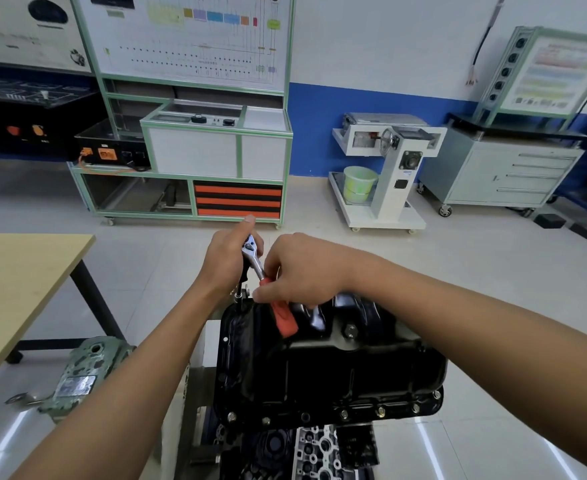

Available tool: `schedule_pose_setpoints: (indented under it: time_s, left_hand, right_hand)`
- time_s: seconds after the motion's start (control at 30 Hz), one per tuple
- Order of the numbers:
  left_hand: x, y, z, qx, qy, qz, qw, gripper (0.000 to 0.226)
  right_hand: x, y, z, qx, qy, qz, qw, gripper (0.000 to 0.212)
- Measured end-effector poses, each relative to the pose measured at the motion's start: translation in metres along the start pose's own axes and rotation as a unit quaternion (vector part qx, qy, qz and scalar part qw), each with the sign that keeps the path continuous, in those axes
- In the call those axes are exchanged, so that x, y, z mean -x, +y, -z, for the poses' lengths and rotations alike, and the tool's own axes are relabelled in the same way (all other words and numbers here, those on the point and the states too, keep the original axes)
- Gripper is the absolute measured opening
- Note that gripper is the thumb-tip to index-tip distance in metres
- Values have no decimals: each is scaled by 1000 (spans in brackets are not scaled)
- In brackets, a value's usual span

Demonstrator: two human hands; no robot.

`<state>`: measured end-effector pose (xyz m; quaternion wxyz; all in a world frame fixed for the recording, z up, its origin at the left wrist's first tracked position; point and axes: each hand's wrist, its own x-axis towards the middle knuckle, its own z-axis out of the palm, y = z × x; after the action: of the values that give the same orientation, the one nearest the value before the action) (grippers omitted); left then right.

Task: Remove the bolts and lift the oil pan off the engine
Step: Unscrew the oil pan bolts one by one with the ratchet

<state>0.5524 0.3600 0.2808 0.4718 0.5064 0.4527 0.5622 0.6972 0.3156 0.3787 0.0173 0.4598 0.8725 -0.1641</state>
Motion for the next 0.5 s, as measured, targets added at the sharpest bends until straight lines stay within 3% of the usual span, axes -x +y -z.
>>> schedule_pose_setpoints:
  time_s: [0.07, 0.17, 0.33, 0.5]
  left_hand:
    - [-2, 3, 5, -28, -22, -10, 999, 66]
    - [-2, 5, 13, -27, -76, -1, 997, 56]
    - [1, 4, 5, -46, -200, 26, 978, 58]
    - [2, 2, 2, -17, -186, 8, 982, 63]
  right_hand:
    - [-2, 8, 10, 45, -29, -9, 999, 31]
    - [-13, 23, 20, 160, -3, -32, 987, 14]
    - [-36, 35, 18, 204, 113, 11, 972, 42]
    - [-37, 43, -1, 151, 148, 68, 975, 53]
